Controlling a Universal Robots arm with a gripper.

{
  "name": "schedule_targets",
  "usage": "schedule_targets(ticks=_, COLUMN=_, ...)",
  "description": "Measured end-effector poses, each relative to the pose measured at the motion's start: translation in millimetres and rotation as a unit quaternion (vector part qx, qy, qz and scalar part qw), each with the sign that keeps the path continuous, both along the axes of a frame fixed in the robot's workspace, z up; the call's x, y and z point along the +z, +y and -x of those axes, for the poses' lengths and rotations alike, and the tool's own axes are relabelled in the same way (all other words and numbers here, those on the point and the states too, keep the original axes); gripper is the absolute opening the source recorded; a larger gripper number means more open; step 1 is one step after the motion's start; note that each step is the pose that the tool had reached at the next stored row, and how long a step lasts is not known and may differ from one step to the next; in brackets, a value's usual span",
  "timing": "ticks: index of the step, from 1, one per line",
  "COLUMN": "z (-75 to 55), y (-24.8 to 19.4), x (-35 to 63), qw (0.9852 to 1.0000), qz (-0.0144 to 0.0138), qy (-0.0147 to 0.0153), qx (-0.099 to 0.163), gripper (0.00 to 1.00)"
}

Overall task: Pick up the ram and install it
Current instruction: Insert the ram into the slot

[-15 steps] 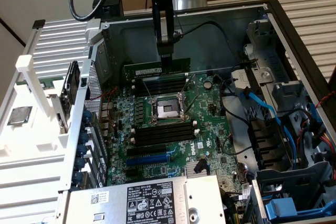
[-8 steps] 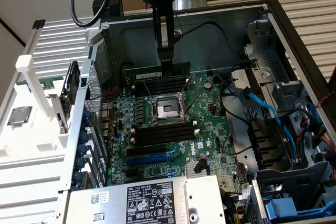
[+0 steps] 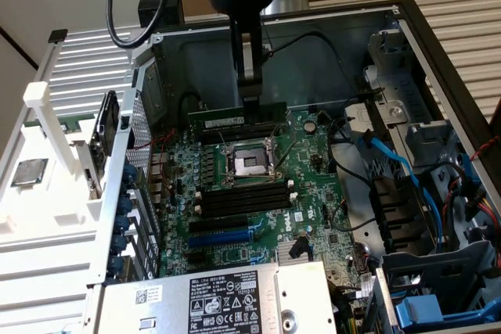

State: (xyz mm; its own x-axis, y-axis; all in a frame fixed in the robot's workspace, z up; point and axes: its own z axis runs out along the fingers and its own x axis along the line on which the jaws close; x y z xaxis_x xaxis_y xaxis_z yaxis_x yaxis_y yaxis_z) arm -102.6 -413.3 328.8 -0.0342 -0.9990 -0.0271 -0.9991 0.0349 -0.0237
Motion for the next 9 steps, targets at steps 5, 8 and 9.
schedule_targets(ticks=5, z=-1.9, y=-8.7, x=-2.0, qw=1.0000, qz=0.0000, qy=0.0000, qx=0.000, gripper=0.12)
schedule_targets(ticks=8, z=-1.9, y=-13.9, x=-8.1, qw=1.0000, qz=0.0000, qy=0.0000, qx=0.000, gripper=0.12)
schedule_targets(ticks=9, z=-2.0, y=-14.6, x=-8.5, qw=1.0000, qz=0.0001, qy=0.0000, qx=0.000, gripper=0.12)
